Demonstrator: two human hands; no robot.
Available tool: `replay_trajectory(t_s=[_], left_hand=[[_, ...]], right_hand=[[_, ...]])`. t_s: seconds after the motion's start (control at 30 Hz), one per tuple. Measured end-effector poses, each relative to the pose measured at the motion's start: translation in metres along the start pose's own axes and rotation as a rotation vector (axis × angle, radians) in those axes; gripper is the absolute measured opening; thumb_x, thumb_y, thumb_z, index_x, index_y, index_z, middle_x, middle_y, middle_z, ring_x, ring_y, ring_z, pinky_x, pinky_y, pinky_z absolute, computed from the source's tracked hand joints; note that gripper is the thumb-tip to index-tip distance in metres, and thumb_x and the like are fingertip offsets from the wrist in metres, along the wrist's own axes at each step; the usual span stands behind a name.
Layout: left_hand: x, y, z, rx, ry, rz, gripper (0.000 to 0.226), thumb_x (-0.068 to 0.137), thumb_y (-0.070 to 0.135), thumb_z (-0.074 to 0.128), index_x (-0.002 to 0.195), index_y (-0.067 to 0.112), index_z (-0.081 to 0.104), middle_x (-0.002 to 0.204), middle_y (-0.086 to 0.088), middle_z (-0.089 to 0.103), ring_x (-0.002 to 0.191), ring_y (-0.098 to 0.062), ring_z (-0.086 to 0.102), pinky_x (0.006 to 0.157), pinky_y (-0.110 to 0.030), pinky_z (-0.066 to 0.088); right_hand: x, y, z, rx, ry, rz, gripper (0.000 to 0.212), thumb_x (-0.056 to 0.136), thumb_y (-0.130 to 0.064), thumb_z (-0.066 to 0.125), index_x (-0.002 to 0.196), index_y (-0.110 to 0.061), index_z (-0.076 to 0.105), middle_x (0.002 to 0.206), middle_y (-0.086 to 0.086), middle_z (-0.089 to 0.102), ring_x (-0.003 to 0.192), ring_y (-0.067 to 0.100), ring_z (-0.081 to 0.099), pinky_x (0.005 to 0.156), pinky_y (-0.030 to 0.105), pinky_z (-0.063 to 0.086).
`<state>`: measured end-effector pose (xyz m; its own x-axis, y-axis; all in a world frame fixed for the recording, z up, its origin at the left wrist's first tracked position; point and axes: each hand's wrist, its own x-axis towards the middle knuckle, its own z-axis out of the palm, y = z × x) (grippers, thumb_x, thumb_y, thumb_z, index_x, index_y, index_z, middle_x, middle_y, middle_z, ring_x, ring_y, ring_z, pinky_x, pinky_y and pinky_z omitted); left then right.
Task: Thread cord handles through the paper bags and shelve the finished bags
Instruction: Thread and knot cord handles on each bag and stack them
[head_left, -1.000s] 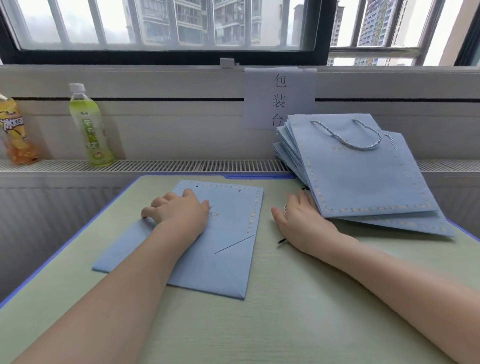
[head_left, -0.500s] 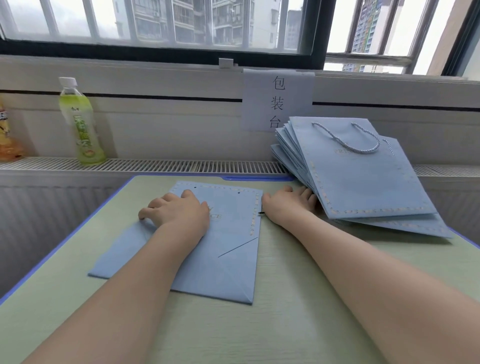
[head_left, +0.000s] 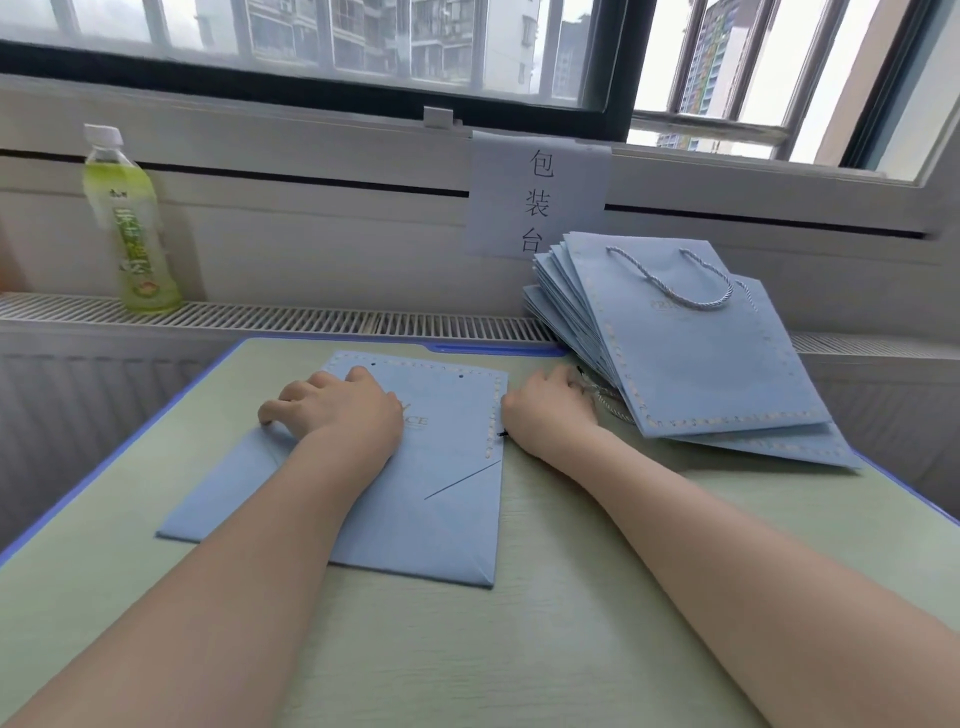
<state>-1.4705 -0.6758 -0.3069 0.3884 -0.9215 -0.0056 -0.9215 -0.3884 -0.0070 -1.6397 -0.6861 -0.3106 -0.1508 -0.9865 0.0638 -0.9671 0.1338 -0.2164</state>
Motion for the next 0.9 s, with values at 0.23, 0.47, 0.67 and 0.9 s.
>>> replay_trajectory(t_s=[0.23, 0.47, 0.67, 0.9], left_hand=[[0.0, -0.003, -0.01, -0.009, 0.01, 0.029, 0.04, 0.095, 0.031, 0.036, 0.133, 0.021, 0.038, 0.123, -0.012, 0.041, 0.114, -0.031, 0.037, 0.083, -0.037, 0.032], [-0.005, -0.008, -0.03, 0.07, 0.028, 0.042, 0.013, 0.096, 0.026, 0.04, 0.098, 0.019, 0.051, 0.087, 0.0, 0.051, 0.086, -0.023, 0.047, 0.074, -0.03, 0.029], [-0.009, -0.004, -0.009, -0.205, 0.154, 0.121, 0.036, 0.099, 0.033, 0.033, 0.123, 0.012, 0.049, 0.129, -0.012, 0.049, 0.116, -0.03, 0.042, 0.087, -0.036, 0.033], [-0.008, 0.011, 0.008, -0.22, 0.147, 0.469, 0.033, 0.099, 0.043, 0.033, 0.119, 0.024, 0.051, 0.13, 0.0, 0.05, 0.124, -0.023, 0.038, 0.096, -0.041, 0.031]], right_hand=[[-0.024, 0.004, -0.011, 0.044, 0.067, -0.244, 0.032, 0.085, 0.006, 0.039, 0.063, -0.013, 0.025, 0.072, 0.004, 0.03, 0.079, 0.024, 0.034, 0.065, 0.029, 0.026], [-0.049, 0.012, -0.055, -0.012, -0.108, -0.267, 0.03, 0.083, 0.005, 0.038, 0.061, -0.011, 0.025, 0.06, 0.008, 0.025, 0.054, 0.022, 0.019, 0.048, 0.029, 0.017], [-0.055, 0.011, -0.085, 0.62, 0.352, -0.5, 0.019, 0.093, -0.006, 0.048, 0.092, 0.002, 0.066, 0.067, 0.006, 0.06, 0.06, 0.012, 0.052, 0.06, 0.026, 0.044], [-0.051, 0.006, -0.059, 0.899, 0.289, -0.53, 0.016, 0.095, -0.009, 0.053, 0.092, -0.01, 0.068, 0.042, -0.021, 0.049, 0.043, -0.001, 0.044, 0.05, 0.01, 0.03]])
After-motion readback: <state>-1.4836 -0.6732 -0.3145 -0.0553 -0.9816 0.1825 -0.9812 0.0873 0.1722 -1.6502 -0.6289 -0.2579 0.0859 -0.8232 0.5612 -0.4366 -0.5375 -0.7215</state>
